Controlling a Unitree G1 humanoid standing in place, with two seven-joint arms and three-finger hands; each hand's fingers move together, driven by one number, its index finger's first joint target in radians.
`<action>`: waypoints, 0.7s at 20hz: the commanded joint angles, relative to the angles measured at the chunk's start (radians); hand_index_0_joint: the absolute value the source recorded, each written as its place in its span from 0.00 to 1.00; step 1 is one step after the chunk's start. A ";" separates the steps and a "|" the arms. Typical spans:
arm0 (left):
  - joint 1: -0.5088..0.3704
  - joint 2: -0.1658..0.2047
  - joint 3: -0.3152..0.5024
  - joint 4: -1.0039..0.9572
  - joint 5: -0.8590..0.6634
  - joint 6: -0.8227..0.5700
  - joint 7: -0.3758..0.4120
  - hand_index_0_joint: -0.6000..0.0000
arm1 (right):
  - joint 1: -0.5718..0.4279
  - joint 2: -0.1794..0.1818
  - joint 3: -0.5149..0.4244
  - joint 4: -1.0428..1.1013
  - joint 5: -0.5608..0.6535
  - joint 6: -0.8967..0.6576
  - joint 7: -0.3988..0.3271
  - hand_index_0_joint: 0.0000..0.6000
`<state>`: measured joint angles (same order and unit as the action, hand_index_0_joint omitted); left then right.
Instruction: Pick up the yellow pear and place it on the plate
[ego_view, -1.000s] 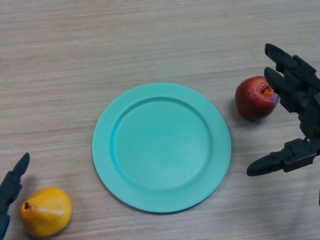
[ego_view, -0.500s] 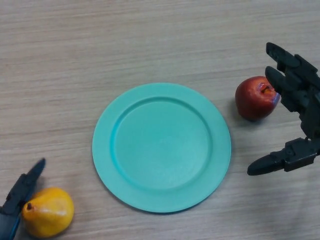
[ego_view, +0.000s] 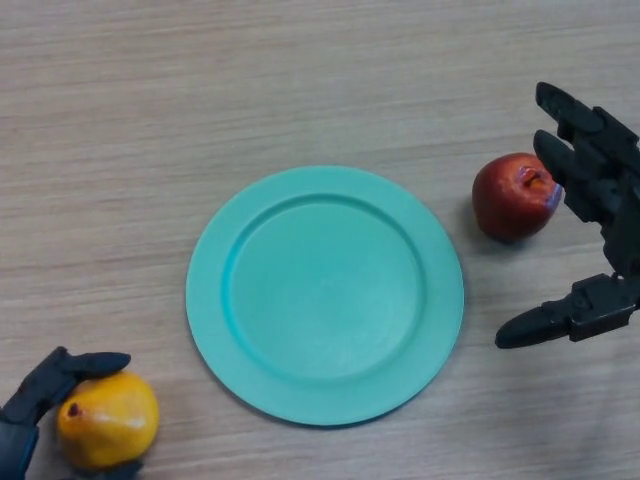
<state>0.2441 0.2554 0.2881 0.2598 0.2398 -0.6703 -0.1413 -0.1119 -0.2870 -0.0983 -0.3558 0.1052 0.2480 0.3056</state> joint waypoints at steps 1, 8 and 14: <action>0.005 0.028 0.057 -0.097 -0.012 -0.074 0.031 0.00 | -0.024 -0.034 -0.076 -0.070 0.041 -0.107 -0.026 0.00; -0.031 -0.014 0.020 -0.471 -0.008 0.080 -0.097 0.00 | -0.010 -0.034 -0.086 -0.102 0.033 -0.101 -0.023 0.00; -0.223 0.034 -0.151 -0.430 0.051 0.116 -0.066 0.00 | 0.027 -0.032 -0.114 -0.188 0.049 -0.058 -0.018 0.00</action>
<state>0.0225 0.2561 0.0876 -0.1161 0.2982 -0.4895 -0.2531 -0.0607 -0.2873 -0.1388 -0.4902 0.1060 0.2900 0.3057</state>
